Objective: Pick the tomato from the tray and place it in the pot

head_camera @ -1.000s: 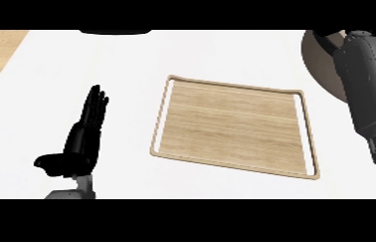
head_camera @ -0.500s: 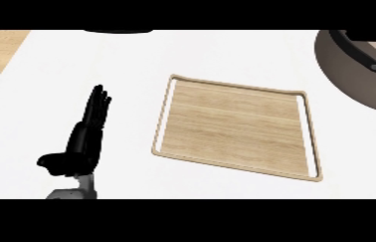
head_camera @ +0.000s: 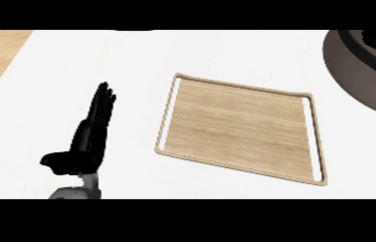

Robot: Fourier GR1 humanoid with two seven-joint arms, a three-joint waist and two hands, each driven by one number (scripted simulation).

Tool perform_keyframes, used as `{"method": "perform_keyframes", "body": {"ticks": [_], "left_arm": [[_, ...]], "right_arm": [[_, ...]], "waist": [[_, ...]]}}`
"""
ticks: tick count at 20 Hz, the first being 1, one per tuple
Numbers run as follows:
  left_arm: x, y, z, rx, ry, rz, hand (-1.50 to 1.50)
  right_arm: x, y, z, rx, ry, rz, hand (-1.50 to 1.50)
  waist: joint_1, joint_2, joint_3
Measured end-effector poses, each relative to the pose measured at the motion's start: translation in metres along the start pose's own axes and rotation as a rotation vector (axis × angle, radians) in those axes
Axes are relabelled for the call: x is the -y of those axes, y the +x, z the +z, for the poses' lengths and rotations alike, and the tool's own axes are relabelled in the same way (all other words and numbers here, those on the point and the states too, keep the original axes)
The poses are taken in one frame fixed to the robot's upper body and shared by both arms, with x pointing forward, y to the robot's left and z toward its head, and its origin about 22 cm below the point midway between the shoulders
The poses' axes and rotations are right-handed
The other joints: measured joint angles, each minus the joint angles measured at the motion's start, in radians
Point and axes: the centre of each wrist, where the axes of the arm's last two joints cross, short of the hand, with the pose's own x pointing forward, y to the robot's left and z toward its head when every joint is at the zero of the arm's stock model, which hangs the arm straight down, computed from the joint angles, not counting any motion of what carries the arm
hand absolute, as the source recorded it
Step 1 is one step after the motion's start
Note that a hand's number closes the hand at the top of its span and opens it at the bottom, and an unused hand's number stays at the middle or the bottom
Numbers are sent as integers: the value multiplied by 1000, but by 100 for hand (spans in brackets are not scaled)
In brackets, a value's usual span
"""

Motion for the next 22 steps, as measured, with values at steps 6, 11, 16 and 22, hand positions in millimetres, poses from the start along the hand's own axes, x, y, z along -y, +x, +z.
{"method": "perform_keyframes", "body": {"ticks": [6, 11, 16, 22], "left_arm": [[0, 1, 1, 11, -10, 2, 0], [0, 2, 3, 7, -6, 1, 0], [-2, 1, 2, 5, 9, 0, 0], [-2, 2, -1, 7, 13, -1, 0]], "right_arm": [[-4, -26, 1, -146, 132, -3, -150], [-9, -31, 3, -96, 133, -197, -150], [-4, -28, 1, -53, -12, -511, -150], [6, -59, 0, -76, -127, -775, -150]], "waist": [[11, 0, -9], [5, -1, -5], [-8, 1, 4], [-13, 1, 4]]}}
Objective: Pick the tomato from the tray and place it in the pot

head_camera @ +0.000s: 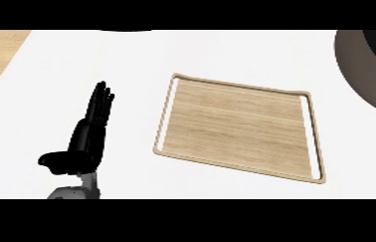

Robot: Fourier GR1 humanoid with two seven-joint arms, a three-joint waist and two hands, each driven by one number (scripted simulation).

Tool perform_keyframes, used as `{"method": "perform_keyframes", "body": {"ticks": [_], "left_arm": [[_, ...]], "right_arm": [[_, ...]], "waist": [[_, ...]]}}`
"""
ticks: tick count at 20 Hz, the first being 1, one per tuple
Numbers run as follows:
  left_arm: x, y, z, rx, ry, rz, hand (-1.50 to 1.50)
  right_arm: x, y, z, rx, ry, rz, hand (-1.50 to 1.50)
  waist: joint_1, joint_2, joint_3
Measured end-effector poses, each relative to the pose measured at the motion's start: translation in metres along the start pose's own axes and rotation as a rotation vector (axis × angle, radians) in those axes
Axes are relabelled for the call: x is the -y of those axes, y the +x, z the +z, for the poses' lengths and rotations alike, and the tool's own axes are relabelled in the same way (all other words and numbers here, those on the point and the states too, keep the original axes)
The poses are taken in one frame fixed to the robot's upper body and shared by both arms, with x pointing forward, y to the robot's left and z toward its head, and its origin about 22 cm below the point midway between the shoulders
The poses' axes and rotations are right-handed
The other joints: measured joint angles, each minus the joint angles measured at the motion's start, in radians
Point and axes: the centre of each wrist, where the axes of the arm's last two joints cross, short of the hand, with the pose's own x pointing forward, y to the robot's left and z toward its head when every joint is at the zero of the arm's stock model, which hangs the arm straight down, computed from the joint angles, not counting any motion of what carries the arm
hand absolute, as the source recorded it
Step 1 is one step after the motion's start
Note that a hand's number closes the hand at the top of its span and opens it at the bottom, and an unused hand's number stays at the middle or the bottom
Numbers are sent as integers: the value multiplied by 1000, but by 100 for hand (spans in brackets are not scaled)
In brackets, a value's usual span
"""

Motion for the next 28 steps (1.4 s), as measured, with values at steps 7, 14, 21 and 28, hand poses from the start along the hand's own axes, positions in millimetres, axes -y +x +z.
{"method": "perform_keyframes", "body": {"ticks": [7, 14, 21, 28], "left_arm": [[-3, -2, -2, -1, 3, -4, 0], [-1, -4, 4, -5, -4, 2, 0], [-3, -2, 2, -3, -5, 4, 0], [-1, -3, 4, -6, -4, 6, 0]], "right_arm": [[46, -32, 0, 1, -87, -105, -150], [82, -55, 3, 48, -130, -143, -150], [118, -72, 8, 52, -158, -140, -150], [142, -85, 14, 40, -263, -187, -150]], "waist": [[1, 3, 1], [2, 2, 3], [2, 2, 5], [1, 2, 6]]}}
